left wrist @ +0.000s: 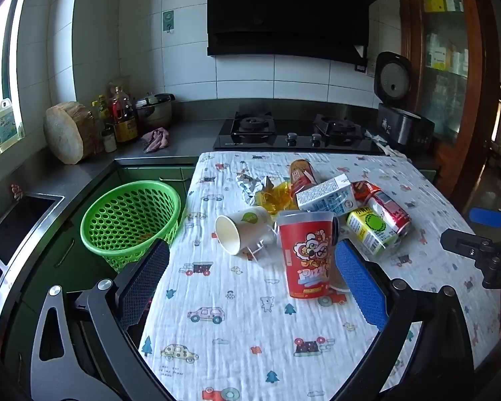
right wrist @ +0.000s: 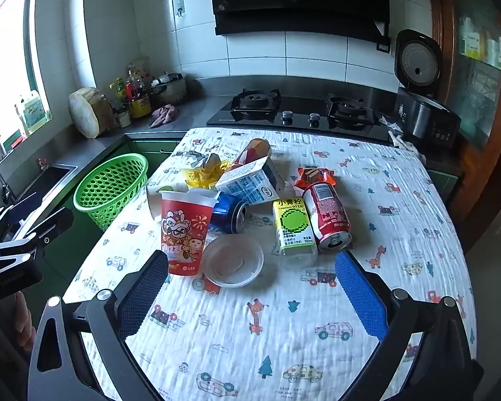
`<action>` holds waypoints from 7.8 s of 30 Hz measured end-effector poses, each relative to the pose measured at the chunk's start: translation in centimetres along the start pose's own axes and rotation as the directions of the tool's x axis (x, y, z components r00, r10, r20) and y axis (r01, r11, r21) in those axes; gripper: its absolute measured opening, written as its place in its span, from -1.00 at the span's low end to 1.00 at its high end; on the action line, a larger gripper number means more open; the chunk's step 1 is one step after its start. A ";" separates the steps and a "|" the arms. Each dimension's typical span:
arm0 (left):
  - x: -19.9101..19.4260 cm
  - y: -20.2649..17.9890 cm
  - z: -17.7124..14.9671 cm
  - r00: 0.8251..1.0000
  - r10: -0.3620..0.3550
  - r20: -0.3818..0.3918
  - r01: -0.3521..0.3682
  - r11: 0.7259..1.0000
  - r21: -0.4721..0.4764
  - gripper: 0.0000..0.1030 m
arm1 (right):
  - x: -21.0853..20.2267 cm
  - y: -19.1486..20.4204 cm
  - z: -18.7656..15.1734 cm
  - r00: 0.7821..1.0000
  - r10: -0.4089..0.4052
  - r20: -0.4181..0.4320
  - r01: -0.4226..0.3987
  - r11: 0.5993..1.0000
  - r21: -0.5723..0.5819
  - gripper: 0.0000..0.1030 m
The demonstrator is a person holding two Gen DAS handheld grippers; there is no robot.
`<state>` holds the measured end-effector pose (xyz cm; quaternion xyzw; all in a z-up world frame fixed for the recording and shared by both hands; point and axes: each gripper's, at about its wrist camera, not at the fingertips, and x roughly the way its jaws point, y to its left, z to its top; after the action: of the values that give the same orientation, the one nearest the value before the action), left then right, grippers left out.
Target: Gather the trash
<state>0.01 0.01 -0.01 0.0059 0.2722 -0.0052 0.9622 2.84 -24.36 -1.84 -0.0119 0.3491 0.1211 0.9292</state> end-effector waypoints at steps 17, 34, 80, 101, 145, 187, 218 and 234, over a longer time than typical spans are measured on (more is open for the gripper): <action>0.5 0.2 -0.2 1.000 0.006 -0.010 -0.006 1.000 -0.014 0.91 | 0.1 0.1 0.5 1.000 0.011 0.000 -0.011 1.000 0.007 0.88; 0.9 0.3 -0.8 1.000 0.017 -0.014 -0.017 1.000 -0.025 0.91 | 0.5 -0.1 0.3 1.000 0.019 -0.003 -0.019 1.000 0.007 0.88; 1.3 0.6 -0.7 0.999 0.025 -0.031 -0.027 0.999 -0.037 0.91 | 0.7 0.3 0.1 1.000 0.030 -0.003 -0.030 1.000 0.005 0.88; 1.0 1.2 -0.5 0.998 0.046 -0.047 -0.049 0.997 -0.054 0.91 | 0.8 1.0 0.1 0.999 0.040 -0.006 -0.040 0.999 -0.027 0.88; 18.1 -5.0 -1.3 0.892 -0.269 -0.363 0.247 0.963 -0.107 0.37 | 7.7 -3.2 -2.8 0.985 0.033 -0.168 -0.019 0.997 0.081 0.58; 11.5 13.6 3.2 0.982 -0.094 -0.165 0.060 0.978 -0.200 0.35 | 16.5 -1.3 -2.8 0.970 -0.010 -0.241 0.045 0.989 0.139 -0.89; 26.3 32.4 1.2 0.935 0.006 -0.354 -0.119 0.947 -0.299 0.53 | 26.3 24.8 13.7 0.963 0.215 -0.163 -0.238 0.962 -0.137 -0.90; 22.9 35.2 -0.7 0.937 0.036 -0.348 -0.172 0.914 -0.367 0.56 | 32.3 29.5 13.6 0.939 0.251 -0.233 -0.285 0.950 -0.126 -0.32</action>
<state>19.60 35.07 -12.28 -0.1711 0.4258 0.1023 0.8826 28.25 12.68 -10.74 -0.0508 0.4346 0.2724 0.8569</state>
